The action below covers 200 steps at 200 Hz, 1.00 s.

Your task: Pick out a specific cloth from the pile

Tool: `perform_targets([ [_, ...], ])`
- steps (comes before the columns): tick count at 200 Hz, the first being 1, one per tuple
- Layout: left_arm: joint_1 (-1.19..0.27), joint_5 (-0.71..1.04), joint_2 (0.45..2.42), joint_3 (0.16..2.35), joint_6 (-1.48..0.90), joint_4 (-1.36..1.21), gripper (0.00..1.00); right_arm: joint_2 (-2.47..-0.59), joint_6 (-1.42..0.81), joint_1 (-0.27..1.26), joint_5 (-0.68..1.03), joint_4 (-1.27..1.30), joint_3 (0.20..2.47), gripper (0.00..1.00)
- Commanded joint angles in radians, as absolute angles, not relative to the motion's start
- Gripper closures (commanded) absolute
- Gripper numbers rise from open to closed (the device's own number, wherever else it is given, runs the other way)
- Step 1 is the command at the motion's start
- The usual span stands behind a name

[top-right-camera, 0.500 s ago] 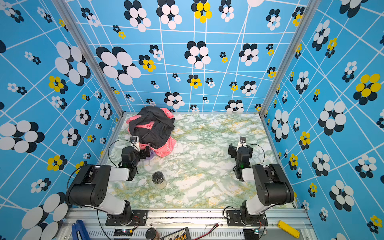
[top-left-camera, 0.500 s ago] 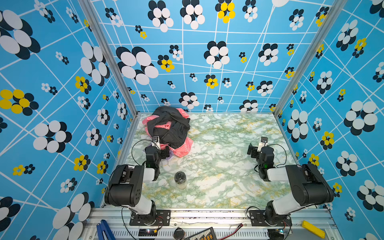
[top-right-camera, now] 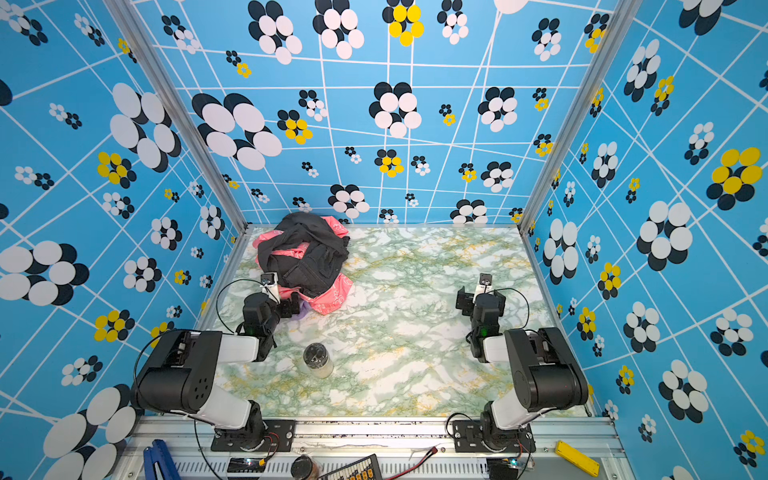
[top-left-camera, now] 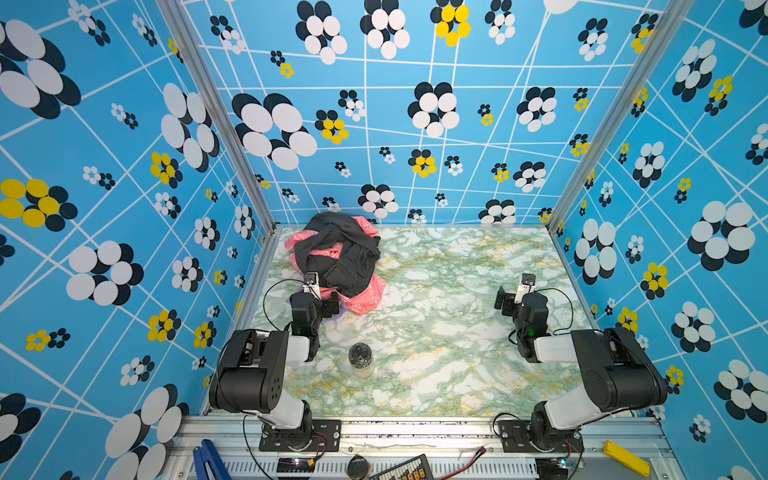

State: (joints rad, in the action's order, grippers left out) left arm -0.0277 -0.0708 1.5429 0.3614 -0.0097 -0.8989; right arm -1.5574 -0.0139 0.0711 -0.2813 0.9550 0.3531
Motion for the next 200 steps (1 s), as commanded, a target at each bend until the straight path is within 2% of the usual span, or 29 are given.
perform_targets([
  [1,-0.032,-0.058,1.548,0.381,-0.006,-0.918,0.01,-1.563,-0.009,0.066,-0.276,0.979,0.361,0.01],
  [83,-0.031,-0.055,1.548,0.381,-0.006,-0.917,0.01,-1.562,-0.01,0.066,-0.28,0.985,0.358,0.01],
  [103,-0.031,-0.077,1.527,0.388,-0.011,-0.904,0.01,-1.506,-0.002,0.073,-0.292,0.97,0.339,0.01],
  [160,-0.063,-0.123,1.19,0.637,-0.073,-0.175,0.01,-1.111,-0.037,0.094,-0.265,0.444,0.471,0.01],
  [200,-0.065,-0.085,0.988,0.704,-0.139,0.096,0.0,-0.979,-0.077,0.106,-0.206,0.222,0.598,0.01],
])
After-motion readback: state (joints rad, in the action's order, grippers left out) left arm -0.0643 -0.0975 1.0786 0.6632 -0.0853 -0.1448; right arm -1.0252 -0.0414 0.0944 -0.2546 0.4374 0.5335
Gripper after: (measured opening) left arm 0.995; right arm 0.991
